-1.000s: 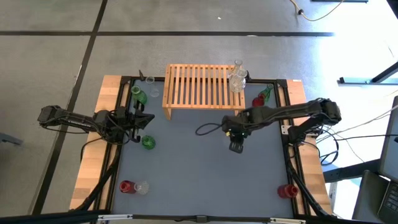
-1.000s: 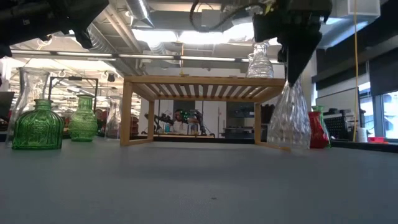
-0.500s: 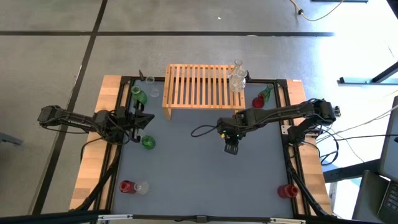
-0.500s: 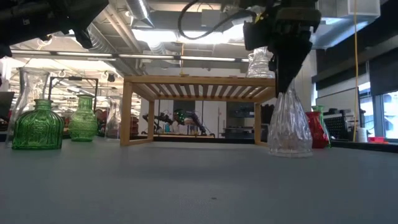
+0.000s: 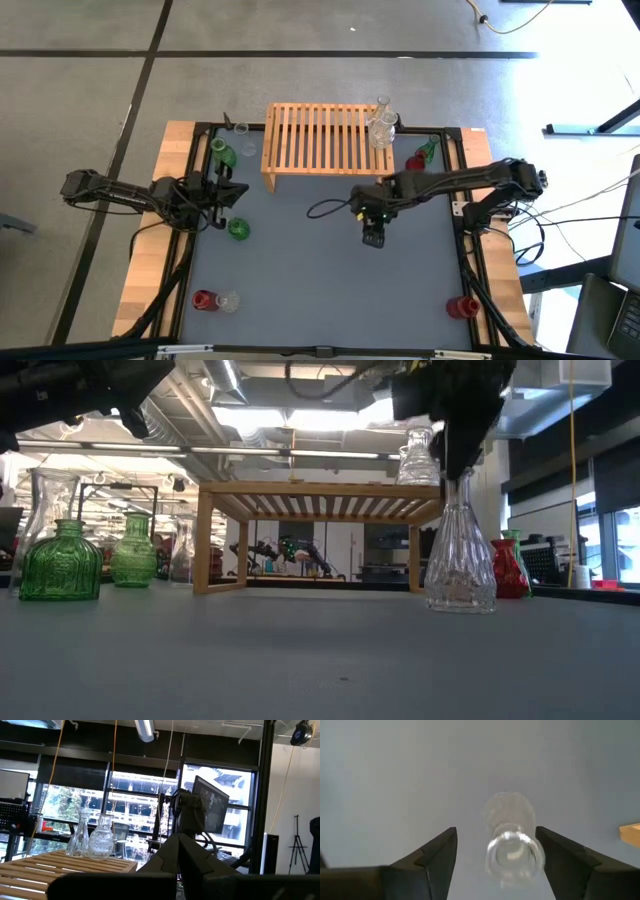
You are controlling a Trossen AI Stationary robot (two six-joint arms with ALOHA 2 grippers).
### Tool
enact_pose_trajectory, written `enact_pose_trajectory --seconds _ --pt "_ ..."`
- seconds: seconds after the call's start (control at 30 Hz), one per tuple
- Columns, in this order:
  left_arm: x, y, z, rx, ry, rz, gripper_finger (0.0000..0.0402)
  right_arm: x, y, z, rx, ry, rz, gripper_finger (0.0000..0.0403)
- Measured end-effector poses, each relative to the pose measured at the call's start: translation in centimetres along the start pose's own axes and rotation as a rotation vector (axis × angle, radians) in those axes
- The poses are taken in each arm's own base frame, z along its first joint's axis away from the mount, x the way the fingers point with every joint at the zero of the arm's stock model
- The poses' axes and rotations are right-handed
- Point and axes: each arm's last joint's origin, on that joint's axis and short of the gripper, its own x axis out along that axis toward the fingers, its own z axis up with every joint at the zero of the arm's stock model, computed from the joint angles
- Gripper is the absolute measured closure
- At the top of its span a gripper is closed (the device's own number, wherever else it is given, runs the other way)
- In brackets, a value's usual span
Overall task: Sort vases onto shelf
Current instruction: Put the transparent vase on the shelf aligned with the other transparent vase
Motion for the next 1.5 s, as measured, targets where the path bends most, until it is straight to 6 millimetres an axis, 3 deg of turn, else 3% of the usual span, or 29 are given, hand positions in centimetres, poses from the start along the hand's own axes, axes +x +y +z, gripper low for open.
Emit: enact_pose_trajectory --seconds 0.37,0.5,0.73,0.93,1.17,1.5 --pt "0.0 0.0 -0.1 -0.005 0.014 0.001 0.0399 -6.4 -0.1 -1.9 -0.002 -0.217 -0.041 0.0153" --pt "0.0 0.0 -0.2 -0.020 0.017 -0.009 0.0399 -7.2 0.4 -3.8 -0.034 -0.322 -0.087 0.0153" --pt "0.0 -0.1 -0.2 -0.030 0.019 -0.025 0.0399 -5.4 0.9 -7.9 -0.044 -0.497 -0.069 0.0152" --pt "0.0 -0.1 -0.2 -0.030 0.018 -0.021 0.0399 -2.6 0.7 -10.1 -0.040 -0.649 -0.059 0.0152" --pt "0.0 -0.1 -0.2 -0.030 0.018 -0.021 0.0399 0.5 0.2 -10.6 -0.033 -0.724 -0.109 0.0152" --pt "0.0 -0.1 -0.2 -0.025 0.018 -0.021 0.0399 2.2 0.7 -9.6 -0.031 -0.704 -0.131 0.0152"
